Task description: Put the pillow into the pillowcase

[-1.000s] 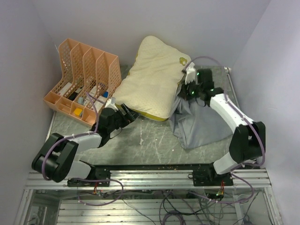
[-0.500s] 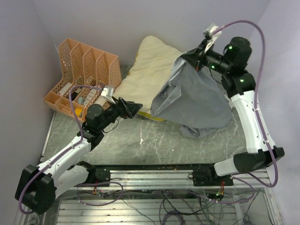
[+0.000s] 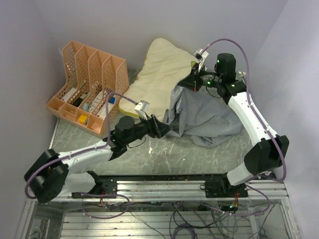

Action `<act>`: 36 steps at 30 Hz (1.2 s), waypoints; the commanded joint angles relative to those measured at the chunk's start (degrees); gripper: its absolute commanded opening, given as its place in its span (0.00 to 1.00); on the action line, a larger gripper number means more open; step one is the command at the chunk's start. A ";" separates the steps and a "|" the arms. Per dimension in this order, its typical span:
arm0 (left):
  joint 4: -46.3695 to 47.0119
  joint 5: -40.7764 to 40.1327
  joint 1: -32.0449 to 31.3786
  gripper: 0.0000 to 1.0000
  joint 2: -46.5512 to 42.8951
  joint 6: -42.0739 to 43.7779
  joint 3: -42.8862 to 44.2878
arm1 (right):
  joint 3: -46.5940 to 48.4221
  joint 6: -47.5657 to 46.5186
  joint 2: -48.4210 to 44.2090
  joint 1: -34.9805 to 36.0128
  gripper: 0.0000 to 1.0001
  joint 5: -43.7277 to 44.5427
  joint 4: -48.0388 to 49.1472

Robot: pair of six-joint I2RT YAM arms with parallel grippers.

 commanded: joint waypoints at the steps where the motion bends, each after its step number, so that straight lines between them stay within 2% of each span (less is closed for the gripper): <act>1: 3.95 -9.84 -3.33 0.76 6.17 1.04 8.56 | -2.83 1.61 -4.50 0.16 0.00 -1.66 4.68; 6: -0.38 -13.90 -4.11 0.76 14.98 1.36 17.46 | -4.25 1.32 -5.64 0.16 0.00 -1.50 4.36; 9: -1.95 -13.60 -4.46 0.72 18.48 1.43 22.16 | -4.58 0.91 -5.48 0.20 0.00 -1.13 3.82; 10: -2.62 -13.28 -4.63 0.66 19.52 1.43 23.46 | -4.69 0.70 -5.45 0.16 0.00 -0.93 3.66; 14: -1.79 -9.74 -4.62 0.26 22.18 1.10 25.74 | -4.45 -0.42 -5.63 0.17 0.00 3.45 2.28; 16: -1.93 -7.49 -4.61 0.18 22.76 0.99 26.55 | -3.69 -1.62 -5.38 0.03 0.00 7.61 0.46; 17: -2.12 -6.50 -4.68 0.17 22.93 0.99 27.03 | -3.44 -2.22 -5.10 -0.17 0.00 8.92 -0.18; 19: -2.40 -4.23 -4.70 0.14 23.33 1.49 28.02 | -3.79 -2.74 -4.91 -0.91 0.00 8.80 -0.56; 20: -2.16 -2.72 -4.69 0.09 23.79 1.73 28.58 | -4.46 -2.76 -5.17 -1.28 0.01 8.04 -0.40; 21: -2.38 -1.41 -4.81 0.08 24.30 1.97 29.39 | -5.22 -2.85 -5.57 -1.48 0.02 7.67 -0.30; 25: -3.54 6.90 -5.83 0.07 29.94 2.56 34.18 | -8.99 -5.24 -8.67 -3.17 0.12 10.74 -1.78; 27: -3.63 9.90 -7.44 0.07 33.48 2.95 36.80 | -11.01 -5.77 -10.12 -6.86 0.19 10.92 -3.02; 31: -0.72 12.98 -11.42 0.07 42.01 1.39 41.67 | -14.38 -9.69 -11.72 -15.54 0.23 8.38 -8.35; 33: 0.31 15.20 -13.46 0.18 46.77 0.19 44.47 | -16.80 -12.26 -13.36 -17.91 0.27 10.10 -10.09; 34: 0.61 15.80 -14.81 0.31 48.34 -0.03 45.14 | -18.20 -13.53 -14.35 -19.03 0.31 10.67 -10.69; 35: 0.90 15.84 -15.69 0.48 48.90 0.30 45.05 | -19.51 -14.77 -15.45 -19.97 0.35 11.16 -11.32; 36: 0.73 15.26 -16.42 0.60 48.50 1.36 44.03 | -20.61 -16.05 -16.39 -20.69 0.39 11.57 -12.28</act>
